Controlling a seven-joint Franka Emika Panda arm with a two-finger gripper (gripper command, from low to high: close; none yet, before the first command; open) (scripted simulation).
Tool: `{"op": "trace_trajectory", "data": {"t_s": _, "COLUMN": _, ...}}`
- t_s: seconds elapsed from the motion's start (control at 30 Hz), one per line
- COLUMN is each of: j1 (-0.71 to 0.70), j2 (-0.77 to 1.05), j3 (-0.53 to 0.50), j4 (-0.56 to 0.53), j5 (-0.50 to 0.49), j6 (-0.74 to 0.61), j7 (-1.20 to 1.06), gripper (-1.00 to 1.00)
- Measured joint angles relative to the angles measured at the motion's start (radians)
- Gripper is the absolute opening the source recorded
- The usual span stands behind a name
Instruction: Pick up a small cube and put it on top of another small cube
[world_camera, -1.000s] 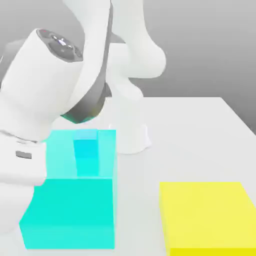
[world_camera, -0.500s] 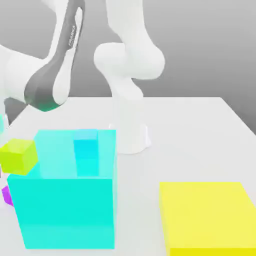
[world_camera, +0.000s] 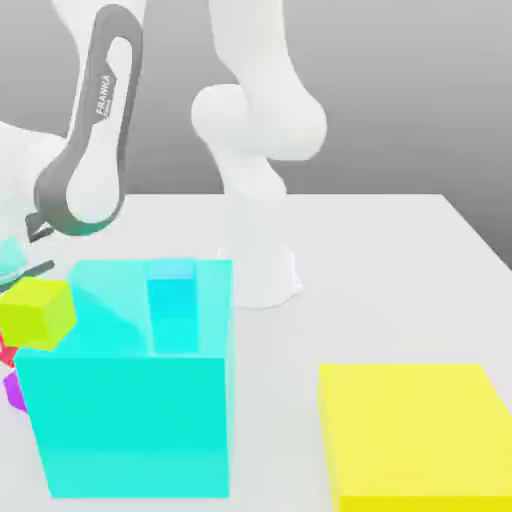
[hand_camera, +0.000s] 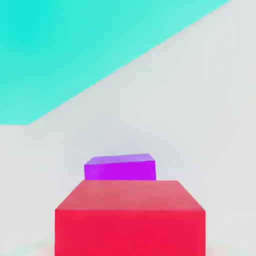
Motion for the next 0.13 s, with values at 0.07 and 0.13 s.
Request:
{"op": "trace_trajectory", "data": {"t_s": 0.07, "j1": -0.004, "j2": 0.023, "j3": 0.006, "j4": 0.000, "j5": 0.009, "j6": 0.021, "j7": -0.007, "gripper": 1.00}}
{"op": "trace_trajectory", "data": {"t_s": 0.13, "j1": -0.004, "j2": 0.023, "j3": 0.006, "j4": 0.000, "j5": 0.009, "j6": 0.021, "j7": -0.007, "gripper": 1.00}}
